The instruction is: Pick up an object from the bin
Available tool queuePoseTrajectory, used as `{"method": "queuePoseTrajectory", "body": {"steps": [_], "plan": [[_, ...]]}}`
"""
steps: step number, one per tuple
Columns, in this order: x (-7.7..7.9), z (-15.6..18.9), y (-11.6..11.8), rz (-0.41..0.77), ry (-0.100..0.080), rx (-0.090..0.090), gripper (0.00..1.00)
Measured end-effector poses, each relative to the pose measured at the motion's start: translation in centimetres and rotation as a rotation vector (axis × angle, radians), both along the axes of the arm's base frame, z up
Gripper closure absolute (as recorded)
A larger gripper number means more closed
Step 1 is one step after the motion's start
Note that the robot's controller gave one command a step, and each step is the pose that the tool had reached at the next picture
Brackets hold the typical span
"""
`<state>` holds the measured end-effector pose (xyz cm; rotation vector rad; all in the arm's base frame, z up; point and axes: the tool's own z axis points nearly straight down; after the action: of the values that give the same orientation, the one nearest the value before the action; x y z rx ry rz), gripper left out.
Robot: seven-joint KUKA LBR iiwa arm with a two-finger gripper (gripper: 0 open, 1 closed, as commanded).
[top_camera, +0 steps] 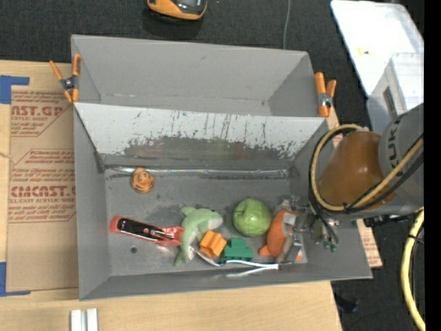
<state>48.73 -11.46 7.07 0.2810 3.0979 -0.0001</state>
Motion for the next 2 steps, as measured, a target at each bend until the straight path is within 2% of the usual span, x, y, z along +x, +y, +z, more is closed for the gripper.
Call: {"method": "queuePoseTrajectory", "body": {"steps": [2], "plan": [[-0.61, 0.18, -0.11, -0.014, -0.006, -0.001, 0.0]]}}
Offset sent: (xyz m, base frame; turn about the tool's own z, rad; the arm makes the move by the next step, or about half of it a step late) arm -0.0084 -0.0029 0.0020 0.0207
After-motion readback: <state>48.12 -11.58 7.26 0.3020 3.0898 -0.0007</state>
